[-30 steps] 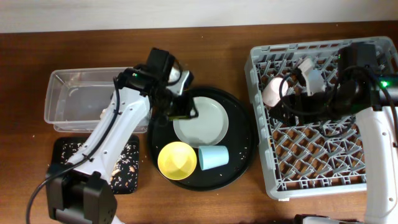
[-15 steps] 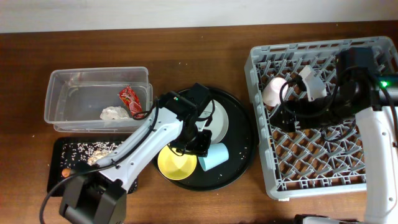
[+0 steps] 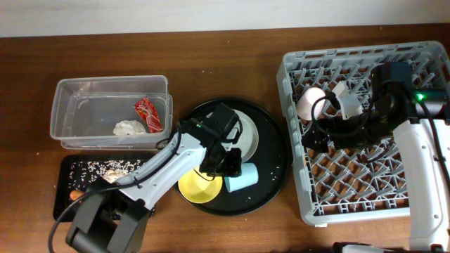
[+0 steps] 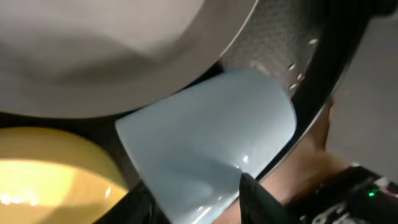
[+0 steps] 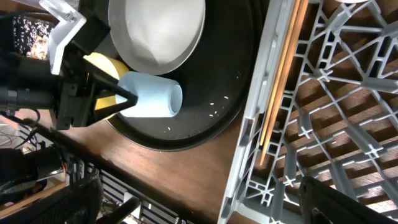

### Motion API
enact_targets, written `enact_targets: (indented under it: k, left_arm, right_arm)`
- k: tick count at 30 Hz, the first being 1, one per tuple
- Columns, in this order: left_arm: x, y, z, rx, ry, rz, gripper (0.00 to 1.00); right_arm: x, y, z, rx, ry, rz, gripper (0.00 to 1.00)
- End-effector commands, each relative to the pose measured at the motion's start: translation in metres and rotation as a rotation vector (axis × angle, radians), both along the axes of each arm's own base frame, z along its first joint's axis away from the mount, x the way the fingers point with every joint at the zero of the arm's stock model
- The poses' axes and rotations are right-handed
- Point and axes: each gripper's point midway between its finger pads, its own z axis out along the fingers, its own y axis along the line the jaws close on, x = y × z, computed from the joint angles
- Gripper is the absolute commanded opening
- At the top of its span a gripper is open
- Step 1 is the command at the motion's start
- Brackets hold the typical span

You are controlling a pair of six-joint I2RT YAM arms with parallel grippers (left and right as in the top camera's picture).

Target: Sort waste into correct bins and load items into the dishwasher rack

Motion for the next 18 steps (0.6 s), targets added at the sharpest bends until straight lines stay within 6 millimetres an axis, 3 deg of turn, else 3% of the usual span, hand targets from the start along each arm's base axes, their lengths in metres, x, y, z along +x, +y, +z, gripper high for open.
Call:
enact_targets:
  k: [1, 5, 11, 14, 18]
  left_arm:
    - [-0.005, -0.001, -0.008, -0.02, 0.017, 0.031, 0.42]
    - [0.004, -0.014, -0.002, -0.086, -0.017, 0.023, 0.41]
    - [0.005, -0.015, -0.002, -0.091, -0.025, 0.02, 0.4]
    - [0.005, -0.015, -0.002, -0.092, -0.025, 0.021, 0.22]
    - [0.001, -0.023, 0.002, -0.139, 0.0, 0.009, 0.18]
  right_arm:
    - [0.0, -0.003, -0.002, -0.008, 0.004, -0.006, 1.0]
    - [0.0, -0.003, -0.002, -0.008, 0.004, -0.005, 0.98]
    - [0.0, -0.003, -0.002, -0.008, 0.004, -0.005, 0.98]
    - [0.0, -0.003, -0.002, -0.009, 0.003, -0.005, 0.98]
    - [0.0, -0.003, -0.002, -0.009, 0.004, -0.005, 0.98]
